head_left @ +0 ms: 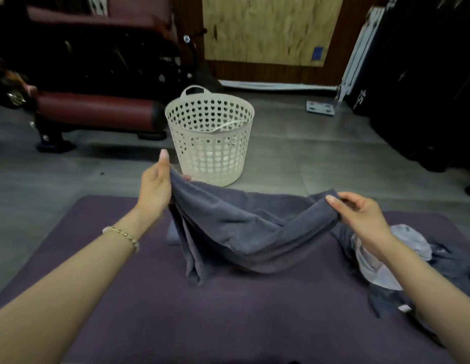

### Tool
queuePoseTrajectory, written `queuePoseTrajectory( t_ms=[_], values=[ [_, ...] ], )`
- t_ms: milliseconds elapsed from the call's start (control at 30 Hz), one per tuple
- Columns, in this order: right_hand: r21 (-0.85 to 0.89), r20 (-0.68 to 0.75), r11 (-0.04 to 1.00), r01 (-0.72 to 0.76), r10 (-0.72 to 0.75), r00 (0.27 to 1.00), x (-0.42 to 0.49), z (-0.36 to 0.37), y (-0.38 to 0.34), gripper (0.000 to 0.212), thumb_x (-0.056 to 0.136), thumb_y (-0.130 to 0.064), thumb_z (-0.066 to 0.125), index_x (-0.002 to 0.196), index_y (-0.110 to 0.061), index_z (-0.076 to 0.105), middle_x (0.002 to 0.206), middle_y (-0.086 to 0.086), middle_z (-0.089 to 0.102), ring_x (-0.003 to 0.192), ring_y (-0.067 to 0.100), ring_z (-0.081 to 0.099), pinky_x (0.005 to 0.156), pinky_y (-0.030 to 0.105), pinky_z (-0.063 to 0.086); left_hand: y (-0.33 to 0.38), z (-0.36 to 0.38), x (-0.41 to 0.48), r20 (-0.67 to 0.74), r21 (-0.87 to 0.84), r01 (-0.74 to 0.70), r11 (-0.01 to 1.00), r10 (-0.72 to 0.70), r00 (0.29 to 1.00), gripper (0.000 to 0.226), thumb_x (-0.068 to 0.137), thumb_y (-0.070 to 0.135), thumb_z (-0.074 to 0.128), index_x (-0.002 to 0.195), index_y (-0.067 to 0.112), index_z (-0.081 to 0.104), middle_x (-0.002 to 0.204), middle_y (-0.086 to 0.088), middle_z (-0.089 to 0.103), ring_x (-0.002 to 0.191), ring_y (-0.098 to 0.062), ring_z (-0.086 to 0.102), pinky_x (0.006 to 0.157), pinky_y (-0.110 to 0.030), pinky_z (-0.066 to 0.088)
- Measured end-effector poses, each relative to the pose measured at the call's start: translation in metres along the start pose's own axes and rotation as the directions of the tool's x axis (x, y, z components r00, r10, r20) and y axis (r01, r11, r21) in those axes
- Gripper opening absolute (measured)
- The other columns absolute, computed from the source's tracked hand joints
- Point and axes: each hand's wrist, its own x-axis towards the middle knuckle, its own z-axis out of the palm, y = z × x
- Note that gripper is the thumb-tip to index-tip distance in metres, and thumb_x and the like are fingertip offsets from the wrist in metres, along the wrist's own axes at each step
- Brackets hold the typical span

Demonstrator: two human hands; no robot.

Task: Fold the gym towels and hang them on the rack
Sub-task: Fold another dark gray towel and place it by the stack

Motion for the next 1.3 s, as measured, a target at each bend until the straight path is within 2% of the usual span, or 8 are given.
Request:
queuePoseTrajectory(
  t_ms=[267, 467, 600, 733, 800, 1000, 1167, 1300],
  values=[
    [0.148, -0.030, 0.989, 0.002, 0.003, 1.000, -0.051, -0.033, -0.076, 0.037, 0.069, -0.048, 0.064, 0.078, -0.012, 0.059, 0.063, -0.010, 0.065, 0.060, 0.001, 0.059, 0.058, 0.011, 0.049, 0.041, -0.066, -0.016, -0.186, 0.154, 0.033, 0.987, -0.004, 0.982, 0.050, 0.101, 0.050, 0.023, 0.069, 0.014, 0.037, 0.064, -0.003, 0.036, 0.060, -0.017, 0.035, 0.053, -0.030, 0.026],
    [0.115, 0.014, 0.990, 0.078, -0.080, 0.997, -0.076, -0.011, -0.101, 0.014, 0.091, -0.025, 0.057, 0.080, -0.016, 0.061, 0.064, -0.012, 0.063, 0.062, -0.001, 0.054, 0.061, 0.012, 0.045, 0.069, -0.058, -0.055, -0.089, 0.250, 0.008, 0.968, 0.015, 0.996, 0.053, 0.100, 0.050, 0.027, 0.064, 0.013, 0.037, 0.064, -0.002, 0.042, 0.061, -0.016, 0.037, 0.052, -0.020, 0.031],
    [0.017, 0.175, 0.985, 0.173, -0.173, 0.969, -0.092, 0.025, -0.126, 0.019, 0.094, -0.008, 0.056, 0.077, -0.015, 0.058, 0.052, -0.019, 0.055, 0.051, -0.006, 0.046, 0.054, 0.006, 0.035, 0.094, -0.029, -0.091, 0.284, 0.246, -0.210, 0.946, 0.137, 0.949, 0.036, 0.098, 0.038, 0.046, 0.088, 0.011, 0.068, 0.086, 0.002, 0.068, 0.084, -0.007, 0.060, 0.079, -0.012, 0.044],
    [0.000, 0.326, 0.969, 0.247, -0.234, 0.916, -0.104, 0.053, -0.145, 0.020, 0.093, -0.010, 0.059, 0.075, -0.019, 0.060, 0.060, -0.017, 0.058, 0.059, -0.004, 0.048, 0.059, 0.011, 0.038, 0.110, -0.004, -0.134, 0.664, 0.141, -0.301, 0.943, 0.136, 0.736, 0.025, 0.095, 0.028, 0.056, 0.112, 0.014, 0.067, 0.082, 0.014, 0.064, 0.057, 0.012, 0.054, 0.059, -0.001, 0.039],
    [0.004, 0.353, 0.967, 0.256, -0.241, 0.904, -0.107, 0.059, -0.153, 0.019, 0.092, -0.011, 0.059, 0.075, -0.019, 0.061, 0.064, -0.014, 0.062, 0.062, -0.001, 0.053, 0.062, 0.013, 0.042, 0.106, 0.005, -0.144, 0.737, 0.086, -0.300, 0.950, 0.142, 0.660, 0.027, 0.091, 0.030, 0.062, 0.113, 0.014, 0.067, 0.099, 0.012, 0.069, 0.080, 0.011, 0.062, 0.079, -0.006, 0.046],
    [0.012, 0.236, 0.966, 0.257, -0.253, 0.938, -0.111, 0.059, -0.153, 0.014, 0.084, -0.015, 0.070, 0.087, -0.020, 0.058, 0.088, -0.001, 0.059, 0.066, 0.018, 0.051, 0.064, 0.027, 0.044, 0.109, 0.005, -0.156, 0.624, -0.032, -0.283, 0.959, 0.240, 0.744, 0.006, 0.090, 0.022, 0.064, 0.085, 0.024, 0.066, 0.081, 0.010, 0.067, 0.077, 0.003, 0.060, 0.074, -0.011, 0.045],
    [-0.146, 0.248, 0.953, 0.264, -0.223, 0.943, -0.113, 0.061, -0.157, 0.018, 0.080, -0.021, 0.076, 0.083, -0.017, 0.058, 0.079, -0.003, 0.051, 0.051, -0.001, 0.042, 0.058, 0.014, 0.037, 0.108, 0.007, -0.154, 0.575, -0.043, -0.267, 0.963, 0.242, 0.782, 0.010, 0.091, 0.015, 0.063, 0.100, 0.016, 0.064, 0.098, -0.011, 0.071, 0.087, -0.012, 0.065, 0.084, -0.026, 0.050],
    [-0.129, 0.293, 0.929, 0.346, -0.298, 0.909, -0.116, 0.062, -0.160, 0.014, 0.083, -0.017, 0.073, 0.074, -0.015, 0.062, 0.073, 0.005, 0.059, 0.063, 0.014, 0.049, 0.060, 0.021, 0.040, 0.105, 0.006, -0.154, 0.615, -0.023, -0.285, 0.958, 0.239, 0.752, 0.017, 0.092, 0.019, 0.061, 0.108, 0.014, 0.064, 0.104, -0.009, 0.070, 0.100, -0.021, 0.065, 0.090, -0.030, 0.049]
  ],
)
